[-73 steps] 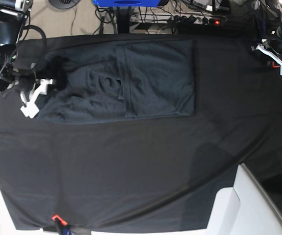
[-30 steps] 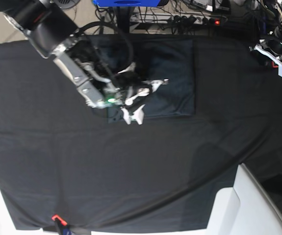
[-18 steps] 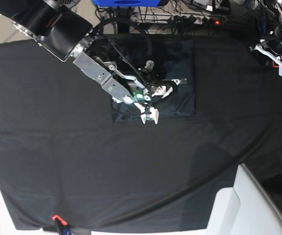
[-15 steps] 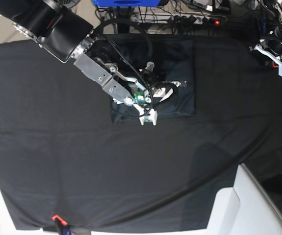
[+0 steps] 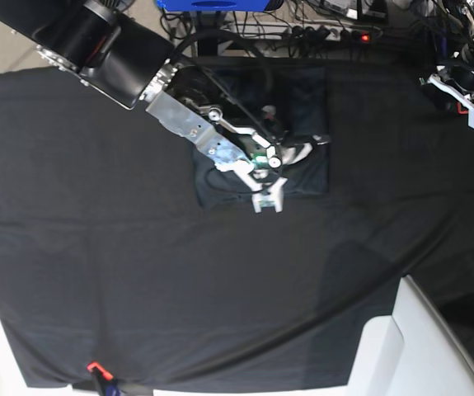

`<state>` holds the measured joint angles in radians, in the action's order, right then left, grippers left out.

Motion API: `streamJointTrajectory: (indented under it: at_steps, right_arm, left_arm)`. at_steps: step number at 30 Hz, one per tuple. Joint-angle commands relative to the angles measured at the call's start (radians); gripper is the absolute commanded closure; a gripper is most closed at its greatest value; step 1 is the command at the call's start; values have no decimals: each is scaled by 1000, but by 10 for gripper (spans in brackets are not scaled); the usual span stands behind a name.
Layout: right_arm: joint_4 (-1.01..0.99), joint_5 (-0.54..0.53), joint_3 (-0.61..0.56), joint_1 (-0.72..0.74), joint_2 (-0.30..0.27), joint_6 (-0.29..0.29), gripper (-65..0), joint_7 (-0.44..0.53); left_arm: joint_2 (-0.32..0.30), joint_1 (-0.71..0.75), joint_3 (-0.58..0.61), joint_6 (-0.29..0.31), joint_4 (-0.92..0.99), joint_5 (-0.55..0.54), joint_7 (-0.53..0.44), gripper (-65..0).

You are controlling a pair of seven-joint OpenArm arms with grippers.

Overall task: Fold the T-shirt properly
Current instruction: 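Fold the grasped end with the right gripper over onto the stack, then hold and press the folded stack with the right gripper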

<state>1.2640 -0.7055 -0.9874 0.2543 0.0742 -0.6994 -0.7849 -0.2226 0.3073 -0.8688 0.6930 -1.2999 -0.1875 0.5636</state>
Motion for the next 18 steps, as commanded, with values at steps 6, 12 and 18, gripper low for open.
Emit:
streamJointTrajectory:
  at_steps: [6,12,18]
  right_arm:
    - [9,-9,3,26,17,1,-6,66]
    - [10,-9,3,26,31,1,-6,94]
    - [10,-9,-72,40,31,1,-6,138]
  left_arm:
    - [-19,0,-5,5,-13,-11,-20,0]
    - [-19,0,-5,5,-13,-11,-20,0]
    - [-19,0,-5,5,-13,-11,-20,0]
